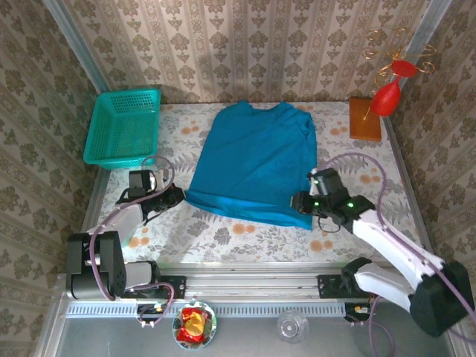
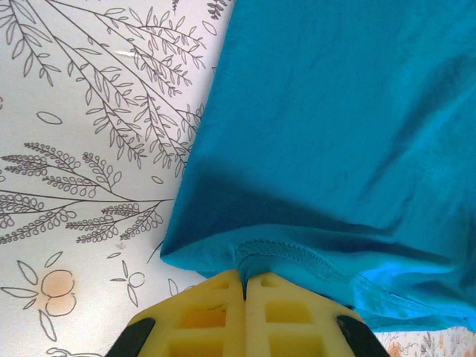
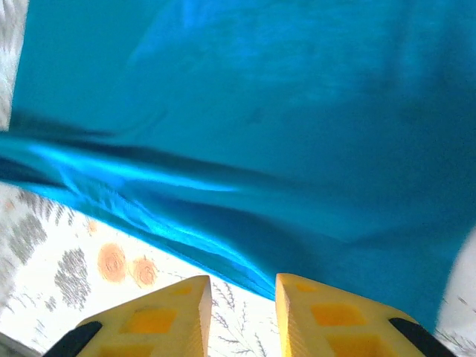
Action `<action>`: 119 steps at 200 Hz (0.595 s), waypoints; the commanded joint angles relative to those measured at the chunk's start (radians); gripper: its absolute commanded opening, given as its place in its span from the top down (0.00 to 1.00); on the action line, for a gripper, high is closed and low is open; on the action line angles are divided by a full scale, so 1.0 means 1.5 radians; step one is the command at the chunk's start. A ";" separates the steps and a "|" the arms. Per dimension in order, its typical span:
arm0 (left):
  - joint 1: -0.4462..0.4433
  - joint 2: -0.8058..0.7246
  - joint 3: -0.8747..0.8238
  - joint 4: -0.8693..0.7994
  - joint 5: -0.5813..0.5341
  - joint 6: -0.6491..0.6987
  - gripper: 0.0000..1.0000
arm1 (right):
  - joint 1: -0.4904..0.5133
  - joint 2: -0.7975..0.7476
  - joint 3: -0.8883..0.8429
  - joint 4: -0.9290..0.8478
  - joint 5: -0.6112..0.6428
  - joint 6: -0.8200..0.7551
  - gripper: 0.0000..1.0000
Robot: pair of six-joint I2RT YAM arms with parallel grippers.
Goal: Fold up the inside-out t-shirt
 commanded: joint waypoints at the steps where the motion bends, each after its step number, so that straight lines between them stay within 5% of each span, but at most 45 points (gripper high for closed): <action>1: -0.006 -0.011 0.025 -0.009 0.010 0.017 1.00 | 0.086 0.103 0.078 -0.002 0.070 -0.088 0.68; 61: -0.011 -0.061 0.023 -0.044 0.016 0.022 1.00 | 0.252 0.448 0.371 -0.002 0.158 -0.234 0.62; 119: -0.011 -0.109 0.008 -0.071 0.010 0.022 1.00 | 0.295 0.646 0.599 -0.027 0.205 -0.290 0.32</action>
